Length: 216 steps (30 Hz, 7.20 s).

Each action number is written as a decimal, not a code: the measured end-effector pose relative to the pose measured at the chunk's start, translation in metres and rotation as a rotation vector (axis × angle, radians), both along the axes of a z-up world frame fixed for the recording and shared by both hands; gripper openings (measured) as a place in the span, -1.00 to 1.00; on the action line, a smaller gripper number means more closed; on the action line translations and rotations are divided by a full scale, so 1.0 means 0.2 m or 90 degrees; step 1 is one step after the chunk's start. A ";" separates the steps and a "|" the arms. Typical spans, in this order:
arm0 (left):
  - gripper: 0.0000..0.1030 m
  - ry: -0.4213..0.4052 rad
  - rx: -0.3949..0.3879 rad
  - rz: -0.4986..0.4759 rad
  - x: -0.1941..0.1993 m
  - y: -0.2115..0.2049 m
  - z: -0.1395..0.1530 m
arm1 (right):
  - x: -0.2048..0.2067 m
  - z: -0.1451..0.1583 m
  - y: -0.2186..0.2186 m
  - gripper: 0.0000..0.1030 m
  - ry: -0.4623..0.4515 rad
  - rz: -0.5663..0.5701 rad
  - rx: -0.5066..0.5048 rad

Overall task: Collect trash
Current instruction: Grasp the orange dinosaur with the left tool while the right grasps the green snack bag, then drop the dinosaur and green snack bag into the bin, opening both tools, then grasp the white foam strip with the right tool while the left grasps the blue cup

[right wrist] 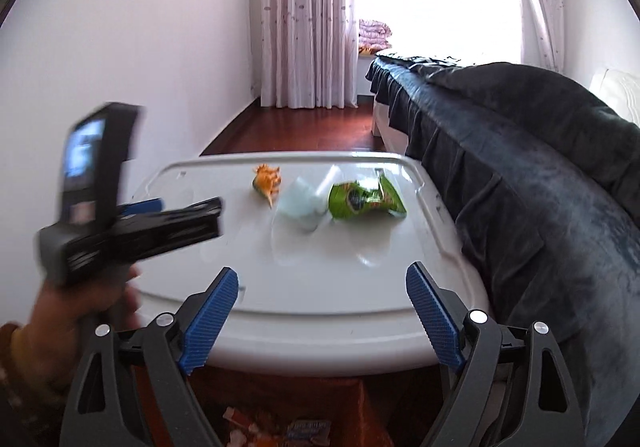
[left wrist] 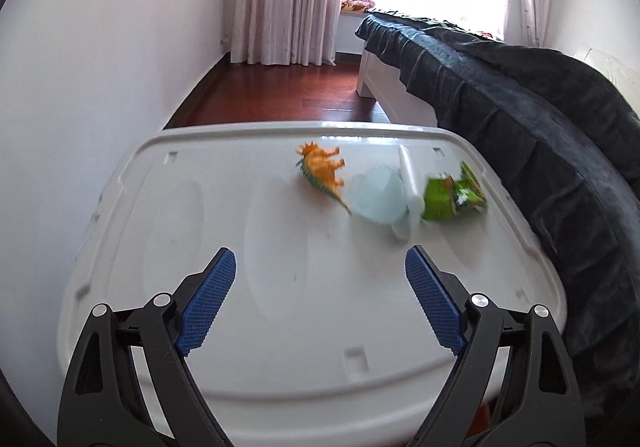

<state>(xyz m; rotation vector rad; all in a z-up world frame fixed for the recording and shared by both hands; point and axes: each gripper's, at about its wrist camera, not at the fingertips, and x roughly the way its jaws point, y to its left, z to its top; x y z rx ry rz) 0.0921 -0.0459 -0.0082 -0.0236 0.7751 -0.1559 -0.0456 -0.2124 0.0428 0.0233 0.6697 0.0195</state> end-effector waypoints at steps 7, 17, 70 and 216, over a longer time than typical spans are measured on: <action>0.64 0.024 0.001 0.030 0.48 -0.07 -0.10 | 0.02 -0.07 -0.04 0.64 0.011 -0.002 0.003; 0.64 0.074 0.028 0.075 0.86 -0.12 -0.32 | 0.03 -0.09 -0.07 0.64 0.021 0.012 0.023; -0.08 0.014 -0.003 0.001 0.37 0.17 -0.24 | 1.35 -0.61 -0.29 -0.05 0.191 -0.240 0.071; -0.76 0.061 -0.038 -0.209 0.46 -0.27 -0.32 | 0.85 -0.28 -0.37 -0.49 0.109 -0.004 -0.029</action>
